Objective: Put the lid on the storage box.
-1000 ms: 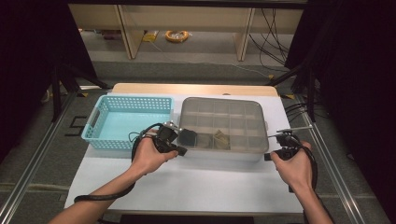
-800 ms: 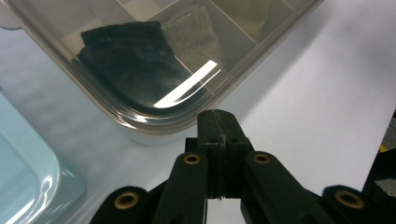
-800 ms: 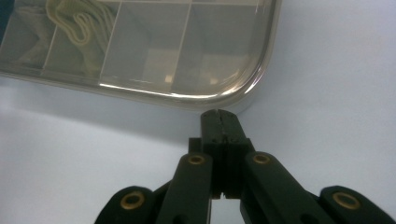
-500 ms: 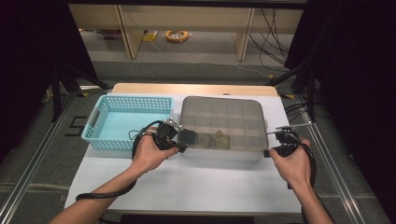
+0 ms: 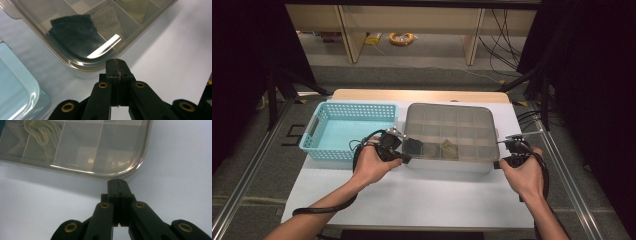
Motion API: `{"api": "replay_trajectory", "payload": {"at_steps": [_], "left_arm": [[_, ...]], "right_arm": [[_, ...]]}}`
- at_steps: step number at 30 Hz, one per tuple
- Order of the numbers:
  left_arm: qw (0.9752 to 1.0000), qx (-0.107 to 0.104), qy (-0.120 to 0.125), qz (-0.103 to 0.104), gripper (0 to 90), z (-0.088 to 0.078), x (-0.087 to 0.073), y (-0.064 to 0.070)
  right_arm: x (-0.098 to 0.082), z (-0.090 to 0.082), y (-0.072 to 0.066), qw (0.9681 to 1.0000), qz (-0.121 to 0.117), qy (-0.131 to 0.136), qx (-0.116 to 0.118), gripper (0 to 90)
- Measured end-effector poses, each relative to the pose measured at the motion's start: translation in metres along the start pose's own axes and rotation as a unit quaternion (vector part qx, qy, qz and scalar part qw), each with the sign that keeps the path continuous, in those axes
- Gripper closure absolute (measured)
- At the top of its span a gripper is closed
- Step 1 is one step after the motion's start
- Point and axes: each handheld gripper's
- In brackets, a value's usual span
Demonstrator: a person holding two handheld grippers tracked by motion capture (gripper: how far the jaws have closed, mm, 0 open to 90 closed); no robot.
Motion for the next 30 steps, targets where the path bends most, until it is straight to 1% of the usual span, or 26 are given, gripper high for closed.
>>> {"api": "replay_trajectory", "payload": {"at_steps": [2,3,4,5,6,7,8,9,10,12,13,14,15,17,18,19,20,22,23,24,25,26,27,28,29,30], "left_arm": [[0.9996,0.008,-0.008,0.026,89.1,-0.003,0.002,-0.004],[0.9998,0.007,-0.005,0.017,89.0,-0.003,0.002,-0.003],[0.9998,0.008,-0.003,0.017,89.0,-0.004,0.002,-0.004],[0.9999,0.008,0.005,0.007,89.0,-0.004,0.002,-0.003],[0.9999,0.008,0.006,0.005,88.9,-0.006,0.002,-0.005],[0.9998,0.012,0.015,-0.009,88.9,-0.007,0.001,-0.005],[0.9998,0.015,0.016,-0.003,88.9,-0.009,0.001,-0.009],[0.9995,0.017,0.020,-0.014,88.8,-0.010,0.000,-0.010],[0.9994,0.018,0.023,-0.018,88.7,-0.011,0.000,-0.013],[0.9990,0.029,0.024,-0.024,88.3,-0.014,0.000,-0.018],[0.9985,0.033,0.028,-0.033,88.0,-0.014,0.000,-0.019],[0.9982,0.035,0.033,-0.036,87.7,-0.014,0.000,-0.022],[0.9979,0.036,0.037,-0.039,87.4,-0.014,0.000,-0.023],[0.9973,0.039,0.045,-0.044,87.7,-0.012,0.001,-0.023],[0.9973,0.039,0.045,-0.043,87.8,-0.011,0.001,-0.022],[0.9976,0.032,0.044,-0.044,87.9,-0.010,0.002,-0.022],[0.9976,0.034,0.042,-0.043,87.9,-0.008,0.002,-0.020],[0.9981,0.028,0.038,-0.039,87.9,-0.005,0.002,-0.020],[0.9980,0.033,0.039,-0.036,87.9,-0.004,0.002,-0.018],[0.9984,0.028,0.035,-0.036,87.9,-0.003,0.002,-0.018],[0.9986,0.026,0.033,-0.034,87.9,-0.001,0.001,-0.018],[0.9984,0.029,0.033,-0.035,88.0,-0.001,0.001,-0.017],[0.9983,0.029,0.034,-0.037,87.9,-0.001,0.002,-0.017],[0.9987,0.025,0.029,-0.033,87.8,-0.001,0.002,-0.018],[0.9987,0.029,0.028,-0.032,88.0,-0.001,0.001,-0.017],[0.9989,0.030,0.024,-0.028,88.0,-0.001,0.001,-0.017]], "right_arm": [[0.000,0.000,0.002,1.0000,-0.005,-0.002,0.004,90.0],[0.000,0.000,0.001,1.0000,-0.002,-0.001,0.000,90.0],[0.000,0.000,-0.001,0.9999,0.011,0.007,-0.003,90.0],[0.001,-0.001,0.002,1.0000,-0.001,0.007,-0.006,90.0],[0.002,-0.001,0.002,0.9999,0.003,0.010,-0.012,90.0],[0.002,-0.001,0.003,0.9999,0.002,0.013,-0.010,90.0],[0.001,-0.002,0.003,0.9998,-0.001,0.014,-0.011,90.0],[0.001,-0.002,0.004,0.9998,-0.002,0.017,-0.008,90.0],[0.001,-0.004,0.004,0.9998,0.002,0.018,-0.002,90.0],[0.001,-0.008,0.003,0.9997,-0.001,0.024,-0.005,90.0],[0.002,-0.009,0.001,0.9995,0.006,0.030,-0.009,90.0],[0.002,-0.009,-0.003,0.9987,0.035,0.037,-0.005,90.0],[0.003,-0.012,0.001,0.9991,0.001,0.040,-0.011,90.0],[0.005,-0.012,0.001,0.9987,-0.001,0.049,-0.012,90.0],[0.005,-0.012,-0.002,0.9984,0.013,0.054,-0.010,90.0],[0.006,-0.012,0.001,0.9985,-0.011,0.053,-0.003,90.0],[0.007,-0.011,0.002,0.9984,-0.015,0.053,-0.009,90.0],[0.008,-0.009,0.002,0.9986,0.000,0.052,-0.012,90.0],[0.008,-0.008,0.003,0.9985,-0.002,0.053,-0.010,90.0],[0.007,-0.006,-0.001,0.9979,0.022,0.061,-0.006,90.0],[0.008,-0.006,0.003,0.9986,0.000,0.053,-0.005,90.0],[0.008,-0.005,0.004,0.9986,0.002,0.053,-0.011,90.0],[0.008,-0.004,0.004,0.9986,0.002,0.052,-0.008,90.0],[0.008,-0.003,0.005,0.9984,-0.002,0.055,-0.012,90.0],[0.007,-0.002,-0.001,0.9977,0.041,0.054,0.001,90.0],[0.008,-0.002,0.006,0.9987,0.000,0.050,0.003,90.0]]}}
Point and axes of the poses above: each handheld gripper's, and its own axes: z roughly forward along the jaws, x roughly out of its top, y roughly to its right, and after that the axes turned 14 degrees about x, right-handed
